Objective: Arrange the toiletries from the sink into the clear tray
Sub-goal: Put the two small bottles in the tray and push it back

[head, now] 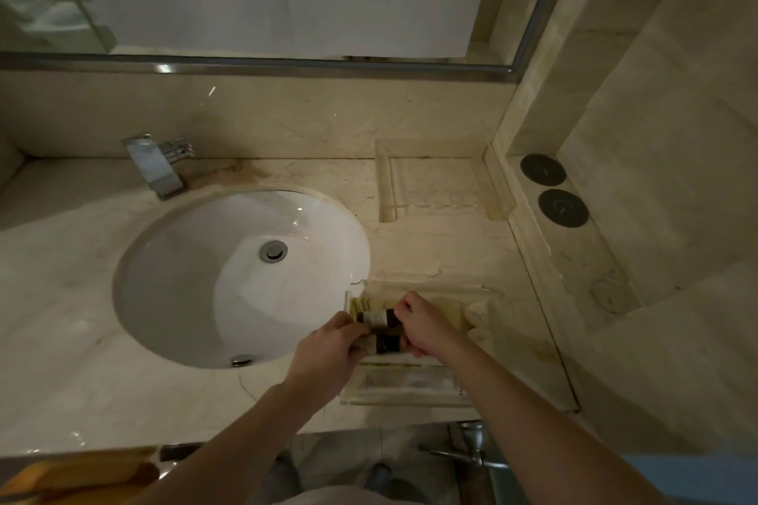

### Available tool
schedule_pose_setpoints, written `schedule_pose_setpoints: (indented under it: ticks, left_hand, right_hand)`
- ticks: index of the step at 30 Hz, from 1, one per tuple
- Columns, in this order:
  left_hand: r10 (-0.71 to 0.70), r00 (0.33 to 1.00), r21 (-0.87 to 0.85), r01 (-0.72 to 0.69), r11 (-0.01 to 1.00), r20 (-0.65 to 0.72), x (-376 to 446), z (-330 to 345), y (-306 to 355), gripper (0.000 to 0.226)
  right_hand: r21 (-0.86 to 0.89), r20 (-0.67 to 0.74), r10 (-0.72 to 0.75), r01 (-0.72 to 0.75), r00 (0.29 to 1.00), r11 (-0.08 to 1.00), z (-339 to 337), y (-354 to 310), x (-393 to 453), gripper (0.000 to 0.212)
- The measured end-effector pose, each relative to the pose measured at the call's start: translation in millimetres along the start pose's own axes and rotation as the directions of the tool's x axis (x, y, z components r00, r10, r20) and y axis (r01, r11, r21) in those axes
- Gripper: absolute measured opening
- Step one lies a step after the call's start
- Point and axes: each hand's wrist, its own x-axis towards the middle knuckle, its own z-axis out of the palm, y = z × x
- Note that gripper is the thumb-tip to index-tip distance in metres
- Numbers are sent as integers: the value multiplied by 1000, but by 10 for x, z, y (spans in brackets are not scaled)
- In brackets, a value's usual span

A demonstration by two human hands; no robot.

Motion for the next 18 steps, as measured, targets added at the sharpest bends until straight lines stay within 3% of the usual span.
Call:
schedule_pose_setpoints:
  ticks: [8,18]
  left_hand:
    - [-34,998,8,34,999,-52,-21,53,34,37]
    - [110,994,130,-106,986,-24,-9,98,-12,20]
  right_hand:
    - [-466,-133,-94,21,987,884,62,-86,81,24]
    - [-531,-217,-254,104,943,841,214,16,51,18]
